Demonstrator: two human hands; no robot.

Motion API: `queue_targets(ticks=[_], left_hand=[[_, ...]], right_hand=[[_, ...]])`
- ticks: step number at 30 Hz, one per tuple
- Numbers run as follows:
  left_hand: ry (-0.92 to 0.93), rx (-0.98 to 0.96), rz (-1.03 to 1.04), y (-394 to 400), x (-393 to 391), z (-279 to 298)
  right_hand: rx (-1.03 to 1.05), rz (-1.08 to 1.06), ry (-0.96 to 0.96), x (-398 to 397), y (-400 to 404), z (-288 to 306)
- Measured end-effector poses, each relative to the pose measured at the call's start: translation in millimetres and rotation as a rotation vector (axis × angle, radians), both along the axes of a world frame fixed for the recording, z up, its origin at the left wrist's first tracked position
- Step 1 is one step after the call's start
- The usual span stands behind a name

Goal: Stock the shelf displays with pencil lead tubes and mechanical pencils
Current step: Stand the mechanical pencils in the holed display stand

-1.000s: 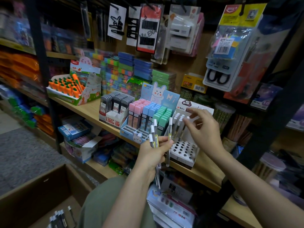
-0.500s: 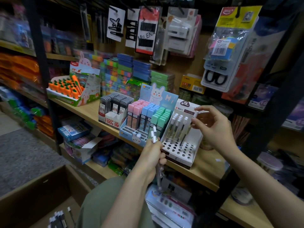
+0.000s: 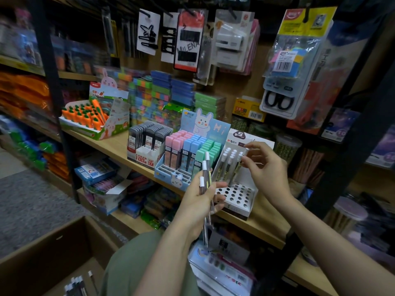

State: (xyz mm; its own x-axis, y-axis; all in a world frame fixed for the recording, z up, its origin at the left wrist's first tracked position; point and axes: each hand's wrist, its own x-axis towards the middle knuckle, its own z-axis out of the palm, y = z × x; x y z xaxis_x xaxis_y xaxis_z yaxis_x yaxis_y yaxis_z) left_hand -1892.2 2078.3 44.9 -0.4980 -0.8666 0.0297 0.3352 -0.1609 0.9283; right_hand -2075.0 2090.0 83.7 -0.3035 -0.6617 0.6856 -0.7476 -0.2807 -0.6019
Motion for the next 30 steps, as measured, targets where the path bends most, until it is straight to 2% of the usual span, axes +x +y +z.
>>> queue_targets(ticks=[4, 8, 17, 22, 24, 30], left_hand=[[-0.023, -0.018, 0.018, -0.4, -0.5, -1.5], [-0.12, -0.068, 0.029, -0.9, -0.1, -4.6], [-0.023, 0.023, 0.012, -2.5, -0.1, -3.2], [-0.051, -0.025, 0.006, -1.6, 1.2, -2.8], [-0.059, -0.037, -0.008, -1.3, 0.5, -2.6], [-0.063, -0.034, -0.067, 0.5, -0.6, -0.1]], right_hand=[[0.021, -0.015, 0.034, -2.1, -1.1, 0.9], [0.059, -0.078, 0.124, 0.2, -7.9, 0.7], [0.104, -0.133, 0.184, 5.1, -7.6, -7.6], [0.062, -0.156, 0.208, 10.3, -0.2, -0.2], [0.04, -0.107, 0.182, 15.8, 2.9, 8.4], [0.261, 0.24, -0.085, 33.4, 0.8, 25.6]])
